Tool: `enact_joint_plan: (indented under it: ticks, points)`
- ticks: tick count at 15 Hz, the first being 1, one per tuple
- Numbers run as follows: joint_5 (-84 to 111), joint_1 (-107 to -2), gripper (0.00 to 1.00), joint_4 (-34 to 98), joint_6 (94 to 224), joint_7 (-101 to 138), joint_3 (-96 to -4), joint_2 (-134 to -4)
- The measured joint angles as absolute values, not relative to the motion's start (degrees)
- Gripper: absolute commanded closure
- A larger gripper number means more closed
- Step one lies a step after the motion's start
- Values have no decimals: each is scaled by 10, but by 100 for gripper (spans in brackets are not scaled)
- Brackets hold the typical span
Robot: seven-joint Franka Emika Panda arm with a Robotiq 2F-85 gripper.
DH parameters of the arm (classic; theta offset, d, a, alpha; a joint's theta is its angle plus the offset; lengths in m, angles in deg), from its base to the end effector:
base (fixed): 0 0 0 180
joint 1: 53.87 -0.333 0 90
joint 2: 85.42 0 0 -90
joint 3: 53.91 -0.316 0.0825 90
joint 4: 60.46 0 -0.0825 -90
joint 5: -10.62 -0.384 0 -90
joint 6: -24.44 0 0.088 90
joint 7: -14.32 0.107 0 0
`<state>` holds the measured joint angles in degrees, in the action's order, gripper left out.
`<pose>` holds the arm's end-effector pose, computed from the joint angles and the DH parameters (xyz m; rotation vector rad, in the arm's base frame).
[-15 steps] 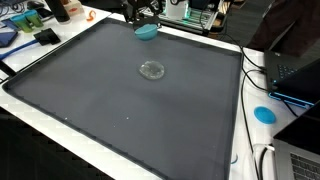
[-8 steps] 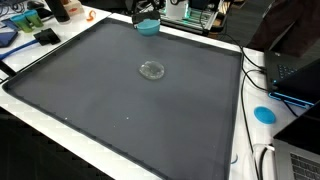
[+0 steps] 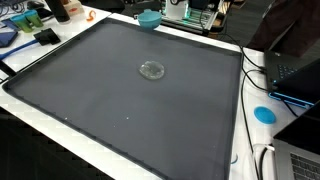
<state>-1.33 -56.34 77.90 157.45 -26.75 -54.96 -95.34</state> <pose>0.4743 0.0330 0.3850 -2.8610 -0.9507 -0.1892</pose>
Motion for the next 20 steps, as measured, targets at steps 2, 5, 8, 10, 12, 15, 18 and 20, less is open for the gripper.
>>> enact_joint_plan:
  ticks: [2,5,8,10,12,15,18,20]
  points:
    - [-7,-566,72,757,1525,-224,-552,-958]
    - [-8,-574,72,720,1456,-168,-553,-965]
    - [-8,-579,72,682,1403,-115,-555,-972]
    - [-7,-579,72,659,1374,-75,-558,-978]
    - [-5,-579,72,638,1355,-35,-563,-983]
    - [2,-579,72,616,1342,12,-571,-989]
    - [21,-580,47,597,1328,57,-584,-995]
    - [31,-580,47,587,1319,77,-591,-997]
